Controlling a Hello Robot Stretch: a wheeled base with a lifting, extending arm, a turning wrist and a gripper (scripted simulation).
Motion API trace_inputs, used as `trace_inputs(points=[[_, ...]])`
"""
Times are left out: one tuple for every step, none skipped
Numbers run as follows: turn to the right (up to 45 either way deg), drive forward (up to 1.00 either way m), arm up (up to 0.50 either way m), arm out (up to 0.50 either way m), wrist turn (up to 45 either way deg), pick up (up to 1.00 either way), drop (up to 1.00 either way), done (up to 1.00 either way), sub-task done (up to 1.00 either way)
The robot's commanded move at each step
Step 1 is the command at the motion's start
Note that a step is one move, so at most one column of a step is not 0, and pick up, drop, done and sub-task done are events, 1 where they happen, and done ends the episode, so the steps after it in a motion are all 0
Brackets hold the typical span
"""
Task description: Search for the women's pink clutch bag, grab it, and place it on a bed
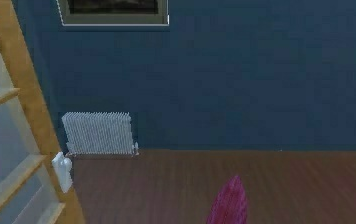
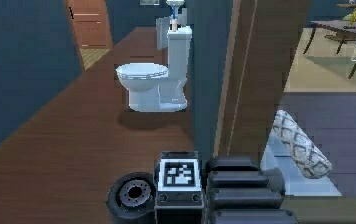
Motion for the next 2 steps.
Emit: trace_inputs(points=[[0.0, 0.15, 0.0, 0.0, 0.0, 0.0, 0.0, 0.0, 0.0], [45.0, 0.0, 0.0, 0.0, 0.0, 0.0, 0.0, 0.0, 0.0]])
